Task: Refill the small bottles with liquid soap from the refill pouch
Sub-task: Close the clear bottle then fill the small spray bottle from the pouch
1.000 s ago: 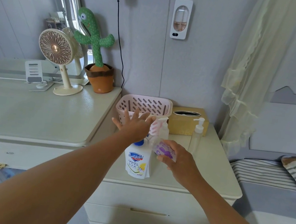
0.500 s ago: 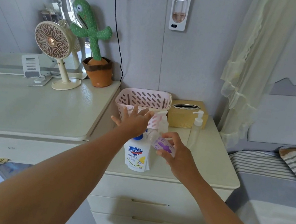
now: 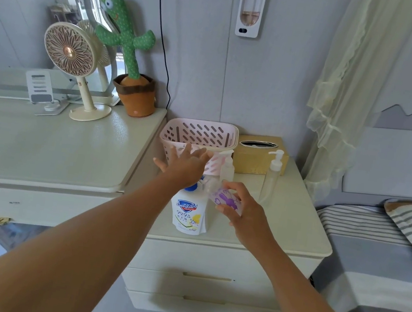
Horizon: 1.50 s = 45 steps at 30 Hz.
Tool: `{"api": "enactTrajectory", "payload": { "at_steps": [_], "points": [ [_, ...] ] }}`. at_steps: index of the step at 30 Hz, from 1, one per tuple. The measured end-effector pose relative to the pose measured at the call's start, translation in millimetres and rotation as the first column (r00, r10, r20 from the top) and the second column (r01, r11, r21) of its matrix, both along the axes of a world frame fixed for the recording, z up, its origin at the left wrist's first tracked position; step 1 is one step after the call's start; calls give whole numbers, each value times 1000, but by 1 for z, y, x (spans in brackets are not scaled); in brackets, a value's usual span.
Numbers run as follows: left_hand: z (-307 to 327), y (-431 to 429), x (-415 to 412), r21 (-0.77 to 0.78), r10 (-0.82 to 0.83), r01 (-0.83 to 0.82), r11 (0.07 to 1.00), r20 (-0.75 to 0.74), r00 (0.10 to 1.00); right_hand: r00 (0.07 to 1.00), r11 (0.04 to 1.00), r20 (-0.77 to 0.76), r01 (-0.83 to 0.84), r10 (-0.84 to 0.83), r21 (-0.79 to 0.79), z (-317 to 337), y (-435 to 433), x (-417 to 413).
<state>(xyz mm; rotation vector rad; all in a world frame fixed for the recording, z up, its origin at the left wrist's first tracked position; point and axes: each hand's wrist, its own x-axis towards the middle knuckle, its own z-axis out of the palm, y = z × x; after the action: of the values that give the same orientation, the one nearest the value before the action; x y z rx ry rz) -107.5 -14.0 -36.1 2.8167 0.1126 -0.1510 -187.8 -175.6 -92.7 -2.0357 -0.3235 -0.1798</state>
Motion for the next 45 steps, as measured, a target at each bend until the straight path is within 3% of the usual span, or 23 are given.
{"api": "enactTrajectory", "payload": {
  "at_steps": [6,16,21,26,30,45],
  "points": [
    [15,-3,1,34,-50,49,998,30,998,1000,1000,-7,-1,1,-8,13,-4,2],
    [-5,-2,5,-51,36,-36,998,-4,999,1000,998,-20,5,-6,-63,6,-4,1],
    [4,-1,11,-1,-32,32,999,-9,999,1000,999,-22,-4,4,-35,14,-6,0],
    [5,-4,7,-53,9,-9,999,1,1000,1000,999,-22,-3,2,-38,13,-7,2],
    [0,-5,0,16,-7,7,1000,11,1000,1000,999,-22,3,-4,-53,7,-5,1],
    [2,-11,4,19,-1,1,1000,22,1000,1000,998,-24,5,-6,-55,12,-12,3]
  ]
}}
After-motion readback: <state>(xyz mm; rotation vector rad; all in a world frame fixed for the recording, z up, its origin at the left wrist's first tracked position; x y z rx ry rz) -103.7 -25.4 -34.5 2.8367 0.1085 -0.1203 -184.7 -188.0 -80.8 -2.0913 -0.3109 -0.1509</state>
